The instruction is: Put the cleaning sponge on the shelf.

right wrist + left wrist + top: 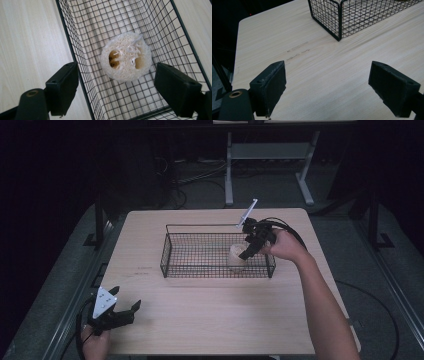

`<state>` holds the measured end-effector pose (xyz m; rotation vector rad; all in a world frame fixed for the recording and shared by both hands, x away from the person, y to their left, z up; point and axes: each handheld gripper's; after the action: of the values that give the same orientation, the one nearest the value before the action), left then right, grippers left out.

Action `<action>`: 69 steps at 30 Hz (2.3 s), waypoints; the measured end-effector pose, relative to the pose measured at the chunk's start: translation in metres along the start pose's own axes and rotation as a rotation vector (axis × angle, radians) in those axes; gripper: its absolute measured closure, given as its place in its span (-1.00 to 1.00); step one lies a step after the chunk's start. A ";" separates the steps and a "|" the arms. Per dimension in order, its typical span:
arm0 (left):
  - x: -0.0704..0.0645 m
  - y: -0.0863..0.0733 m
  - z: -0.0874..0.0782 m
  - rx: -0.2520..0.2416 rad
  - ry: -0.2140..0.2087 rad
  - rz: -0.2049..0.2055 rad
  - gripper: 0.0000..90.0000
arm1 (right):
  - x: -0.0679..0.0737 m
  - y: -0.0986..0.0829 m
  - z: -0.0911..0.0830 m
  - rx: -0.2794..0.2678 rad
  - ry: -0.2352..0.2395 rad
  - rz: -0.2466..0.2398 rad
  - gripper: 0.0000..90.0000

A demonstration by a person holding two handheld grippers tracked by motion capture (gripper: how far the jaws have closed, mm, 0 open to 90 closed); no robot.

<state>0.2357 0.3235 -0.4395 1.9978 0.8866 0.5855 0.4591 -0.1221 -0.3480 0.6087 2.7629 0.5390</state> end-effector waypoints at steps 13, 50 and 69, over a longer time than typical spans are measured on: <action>0.000 0.000 0.001 0.003 -0.003 -0.001 -0.70 | 0.006 -0.030 -0.005 -0.002 0.001 0.029 -0.58; -0.003 0.000 0.005 0.015 -0.014 0.005 -0.70 | 0.037 -0.092 -0.021 0.012 -0.011 0.028 -0.56; -0.003 0.001 0.005 0.019 -0.014 0.008 -0.70 | 0.056 -0.117 -0.024 0.001 -0.023 0.026 -0.56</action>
<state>0.2370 0.3181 -0.4419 2.0214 0.8791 0.5684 0.3611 -0.2030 -0.3834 0.6476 2.7378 0.5333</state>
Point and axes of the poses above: each handheld gripper's, and its own axes: z roughly forward along the jaws, y roughly out of its top, x roughly to its left, and after that the axes turned 13 degrees about -y, right-handed
